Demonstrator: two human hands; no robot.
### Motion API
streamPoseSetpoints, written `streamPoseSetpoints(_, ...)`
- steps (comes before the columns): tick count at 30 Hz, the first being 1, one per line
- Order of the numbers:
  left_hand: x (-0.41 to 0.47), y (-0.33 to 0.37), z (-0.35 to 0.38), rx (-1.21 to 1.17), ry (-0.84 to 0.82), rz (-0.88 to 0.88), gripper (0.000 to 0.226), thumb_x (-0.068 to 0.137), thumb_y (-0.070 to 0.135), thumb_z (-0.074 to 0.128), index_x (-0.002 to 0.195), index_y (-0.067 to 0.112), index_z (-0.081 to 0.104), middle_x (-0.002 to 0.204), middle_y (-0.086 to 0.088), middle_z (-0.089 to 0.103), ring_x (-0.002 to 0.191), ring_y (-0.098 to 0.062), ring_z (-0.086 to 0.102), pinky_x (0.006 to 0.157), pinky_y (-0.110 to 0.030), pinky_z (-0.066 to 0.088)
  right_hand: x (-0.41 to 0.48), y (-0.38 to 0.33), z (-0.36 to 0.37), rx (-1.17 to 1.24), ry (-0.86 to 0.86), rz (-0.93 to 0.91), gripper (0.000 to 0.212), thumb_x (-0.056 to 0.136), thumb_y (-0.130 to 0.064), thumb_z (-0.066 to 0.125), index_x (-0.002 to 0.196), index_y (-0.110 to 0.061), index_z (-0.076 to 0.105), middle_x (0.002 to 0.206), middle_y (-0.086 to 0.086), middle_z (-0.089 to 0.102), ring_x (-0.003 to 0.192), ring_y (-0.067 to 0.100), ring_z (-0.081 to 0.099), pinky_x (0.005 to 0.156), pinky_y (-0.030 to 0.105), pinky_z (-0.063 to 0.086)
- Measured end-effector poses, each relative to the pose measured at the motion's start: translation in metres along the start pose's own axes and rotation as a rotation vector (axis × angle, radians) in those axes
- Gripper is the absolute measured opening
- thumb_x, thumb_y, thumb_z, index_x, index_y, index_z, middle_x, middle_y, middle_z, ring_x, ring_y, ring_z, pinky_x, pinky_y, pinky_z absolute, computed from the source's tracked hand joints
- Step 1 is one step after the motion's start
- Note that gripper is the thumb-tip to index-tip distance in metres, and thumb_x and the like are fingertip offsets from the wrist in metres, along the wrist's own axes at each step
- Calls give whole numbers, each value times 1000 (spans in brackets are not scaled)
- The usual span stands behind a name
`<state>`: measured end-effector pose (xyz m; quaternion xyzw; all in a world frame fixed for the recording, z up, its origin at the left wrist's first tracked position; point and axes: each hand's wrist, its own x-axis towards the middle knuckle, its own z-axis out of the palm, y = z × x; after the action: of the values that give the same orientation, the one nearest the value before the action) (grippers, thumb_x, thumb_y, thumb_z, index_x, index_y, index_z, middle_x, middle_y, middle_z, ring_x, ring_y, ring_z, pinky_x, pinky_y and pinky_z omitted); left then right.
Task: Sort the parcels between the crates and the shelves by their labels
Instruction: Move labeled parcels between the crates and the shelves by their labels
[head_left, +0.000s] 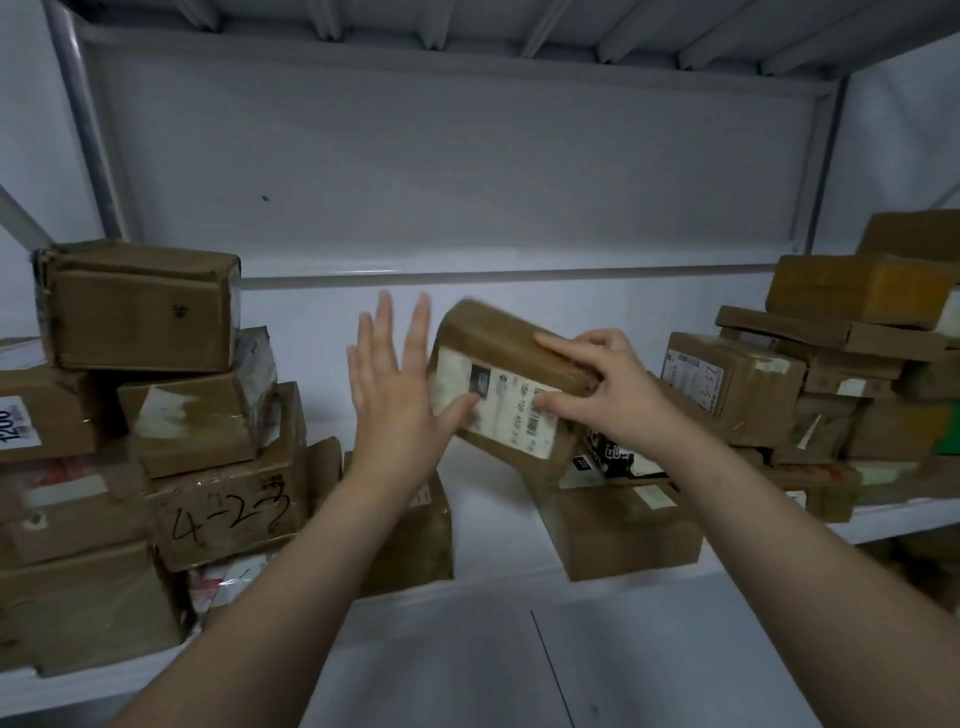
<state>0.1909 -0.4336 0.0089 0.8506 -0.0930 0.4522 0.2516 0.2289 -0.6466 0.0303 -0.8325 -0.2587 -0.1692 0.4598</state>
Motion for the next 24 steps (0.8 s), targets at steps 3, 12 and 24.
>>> streamPoseSetpoints(3, 14, -10, -3, 332, -277, 202, 106, 74, 60, 64, 144, 43, -13, 159, -1, -12, 142, -19, -23, 115, -46, -14, 2, -13, -12, -259, -230, -150, 56, 75, -27, 78, 123, -46, 55, 126, -7, 35, 126, 15, 30, 107, 29, 30)
streamPoseSetpoints(12, 8, -11, -4, -503, -502, -219, 71, 58, 66, 73, 119, 44, 45, 104, 8, 58, 85, -8, 65, 59, -22, 55, 1, -19, -17, -17, 21, -195, 73, 83, -18, 71, 141, -42, 32, 140, -9, 37, 124, 2, 41, 95, 16, 41)
streamPoseSetpoints(24, -11, 28, 46, -1034, -164, -609, 61, 71, 52, 68, 125, 31, 46, 87, 7, 74, 80, -12, 72, 56, -21, 54, -19, 10, 17, 573, 412, 60, 26, 91, -24, 63, 112, -21, 48, 116, 2, 59, 107, 20, 61, 66, 18, 54)
